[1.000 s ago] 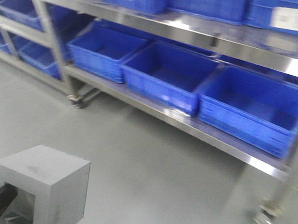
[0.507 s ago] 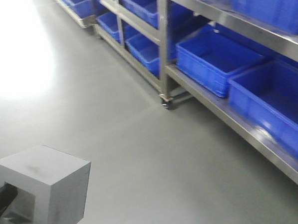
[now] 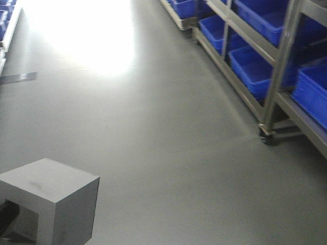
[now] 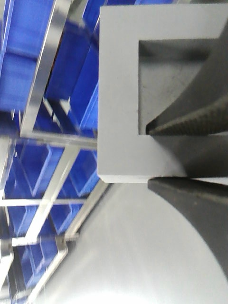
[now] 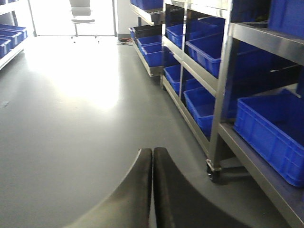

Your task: Sort gray base to blue bin

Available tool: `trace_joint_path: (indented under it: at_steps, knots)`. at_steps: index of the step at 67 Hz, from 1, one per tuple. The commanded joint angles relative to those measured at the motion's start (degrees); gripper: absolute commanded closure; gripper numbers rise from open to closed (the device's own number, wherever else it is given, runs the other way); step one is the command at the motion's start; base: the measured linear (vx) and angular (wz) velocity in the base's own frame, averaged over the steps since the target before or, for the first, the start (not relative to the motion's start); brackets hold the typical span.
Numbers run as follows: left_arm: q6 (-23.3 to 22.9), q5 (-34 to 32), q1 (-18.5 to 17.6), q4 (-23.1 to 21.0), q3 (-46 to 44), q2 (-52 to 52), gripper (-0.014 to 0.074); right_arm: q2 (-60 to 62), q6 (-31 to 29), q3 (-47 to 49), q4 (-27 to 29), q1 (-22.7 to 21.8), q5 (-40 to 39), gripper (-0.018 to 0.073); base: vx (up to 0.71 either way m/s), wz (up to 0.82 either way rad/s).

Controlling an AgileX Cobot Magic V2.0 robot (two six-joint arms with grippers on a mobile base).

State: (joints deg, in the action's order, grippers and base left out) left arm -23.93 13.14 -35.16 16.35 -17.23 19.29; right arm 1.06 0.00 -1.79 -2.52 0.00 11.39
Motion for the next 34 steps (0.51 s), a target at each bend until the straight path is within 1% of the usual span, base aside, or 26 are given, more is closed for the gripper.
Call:
trace_joint_path:
  at_steps: [1,19,26,34]
  knots:
    - [-0.5,-6.0,-0.3,0.0,-1.9,0.2,0.0604,0.4,-0.7,-0.3,-0.5,-0.3,-4.1,0.0564,0.29,0.54]
    - [-0.5,-6.0,-0.3,0.0,-1.9,0.2,0.0604,0.4,-0.7,-0.3,-0.5,-0.3,-4.1,0.0564,0.32,0.43]
    - [-0.5,-6.0,-0.3,0.0,-1.9,0.2,0.0604,0.4,-0.7,-0.3,-0.5,-0.3,-4.1,0.0564,0.35,0.2]
    - [-0.5,-6.0,-0.3,0.0,-1.9,0.2,0.0604,0.4,-0.7,-0.3,-0.5,-0.3,-4.1,0.0564,0.38,0.04]
